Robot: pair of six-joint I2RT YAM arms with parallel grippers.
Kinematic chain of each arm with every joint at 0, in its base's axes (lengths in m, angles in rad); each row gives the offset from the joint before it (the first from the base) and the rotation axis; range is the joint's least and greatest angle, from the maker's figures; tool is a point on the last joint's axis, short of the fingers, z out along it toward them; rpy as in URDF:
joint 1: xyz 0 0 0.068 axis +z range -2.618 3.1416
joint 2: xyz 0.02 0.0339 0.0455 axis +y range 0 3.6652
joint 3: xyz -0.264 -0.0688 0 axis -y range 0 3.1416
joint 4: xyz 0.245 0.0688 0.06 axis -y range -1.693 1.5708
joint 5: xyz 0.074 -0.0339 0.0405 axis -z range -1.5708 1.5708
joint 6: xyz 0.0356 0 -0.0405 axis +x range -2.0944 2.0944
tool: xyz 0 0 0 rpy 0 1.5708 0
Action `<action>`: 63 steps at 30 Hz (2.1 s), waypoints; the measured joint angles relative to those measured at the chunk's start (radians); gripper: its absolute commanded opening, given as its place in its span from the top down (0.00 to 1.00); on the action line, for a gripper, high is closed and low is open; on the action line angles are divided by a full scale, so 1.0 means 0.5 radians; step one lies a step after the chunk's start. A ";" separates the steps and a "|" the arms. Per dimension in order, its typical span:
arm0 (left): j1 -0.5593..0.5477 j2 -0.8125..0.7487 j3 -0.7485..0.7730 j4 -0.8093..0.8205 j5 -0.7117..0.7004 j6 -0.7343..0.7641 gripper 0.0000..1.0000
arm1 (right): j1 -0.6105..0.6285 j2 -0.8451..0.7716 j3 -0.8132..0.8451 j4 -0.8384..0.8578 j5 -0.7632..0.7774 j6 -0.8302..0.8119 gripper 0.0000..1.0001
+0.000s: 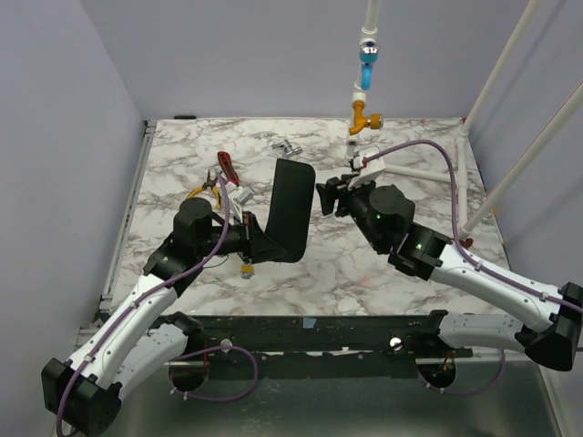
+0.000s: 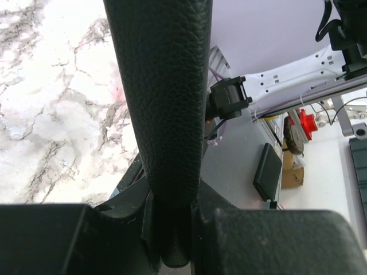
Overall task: Sort the hair-cutting tools
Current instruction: Zip the hairdressing tool bag at the center of the board.
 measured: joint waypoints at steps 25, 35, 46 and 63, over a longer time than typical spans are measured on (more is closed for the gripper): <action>0.258 -0.124 -0.220 1.060 0.417 -0.494 1.00 | -0.900 -0.070 -0.479 1.232 -2.399 1.754 0.00; 0.196 0.076 -0.138 1.041 0.510 -0.510 1.00 | -0.900 0.156 -0.244 1.364 -2.641 1.877 0.00; 0.073 0.141 -0.027 0.914 0.578 -0.393 1.00 | -0.900 0.208 -0.075 0.928 -2.620 1.619 0.03; -0.106 0.327 0.246 0.266 0.542 0.087 0.95 | -0.918 0.246 0.091 0.691 -2.902 1.612 0.99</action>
